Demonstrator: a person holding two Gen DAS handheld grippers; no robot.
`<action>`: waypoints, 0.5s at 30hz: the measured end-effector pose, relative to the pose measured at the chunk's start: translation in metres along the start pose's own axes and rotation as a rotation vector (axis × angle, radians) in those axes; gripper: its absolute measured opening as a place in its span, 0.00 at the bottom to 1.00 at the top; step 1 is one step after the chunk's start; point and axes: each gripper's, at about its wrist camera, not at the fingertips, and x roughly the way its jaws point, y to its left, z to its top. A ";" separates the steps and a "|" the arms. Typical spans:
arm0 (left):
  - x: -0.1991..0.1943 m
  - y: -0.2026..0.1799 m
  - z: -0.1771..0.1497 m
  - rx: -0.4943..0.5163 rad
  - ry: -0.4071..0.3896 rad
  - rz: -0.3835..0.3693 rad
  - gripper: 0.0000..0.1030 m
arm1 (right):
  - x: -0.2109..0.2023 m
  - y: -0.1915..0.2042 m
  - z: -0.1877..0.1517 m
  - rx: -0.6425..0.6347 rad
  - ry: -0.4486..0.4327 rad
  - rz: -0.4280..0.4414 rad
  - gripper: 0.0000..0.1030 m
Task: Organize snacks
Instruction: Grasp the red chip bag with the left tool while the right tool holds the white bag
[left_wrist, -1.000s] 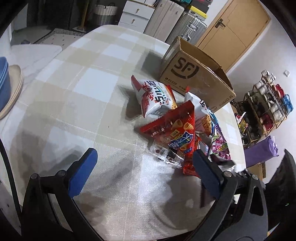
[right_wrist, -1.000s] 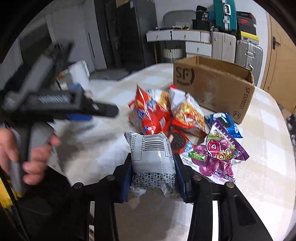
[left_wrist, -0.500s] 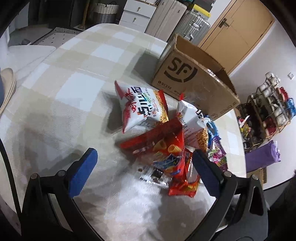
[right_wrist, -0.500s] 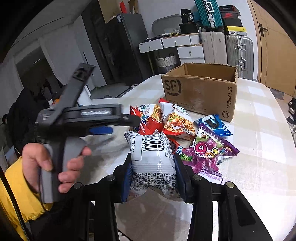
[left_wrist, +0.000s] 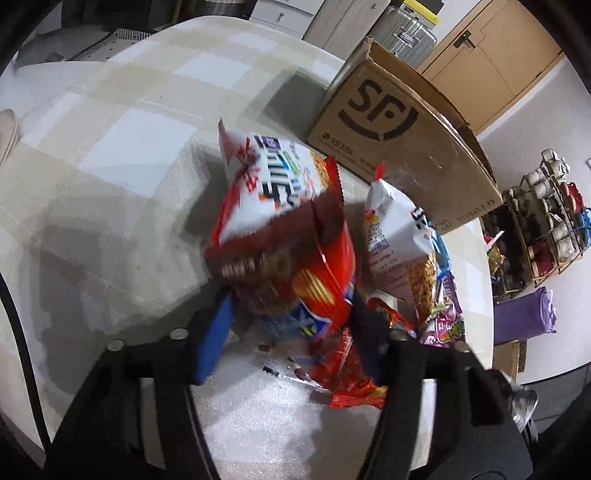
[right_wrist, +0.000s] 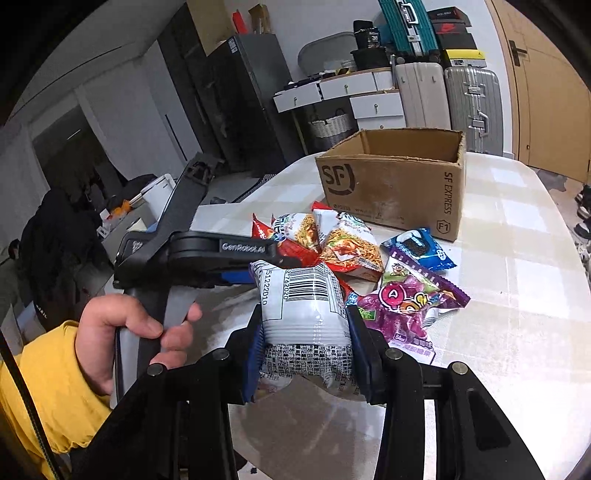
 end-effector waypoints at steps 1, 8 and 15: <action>0.000 0.000 -0.001 0.007 0.003 -0.004 0.36 | -0.001 -0.001 0.000 0.004 -0.003 -0.002 0.40; -0.012 0.004 -0.009 0.034 -0.005 -0.033 0.27 | 0.000 -0.001 -0.001 0.009 0.000 -0.016 0.41; -0.041 0.016 -0.016 0.065 -0.052 -0.043 0.27 | 0.000 -0.002 -0.001 0.014 0.000 -0.025 0.41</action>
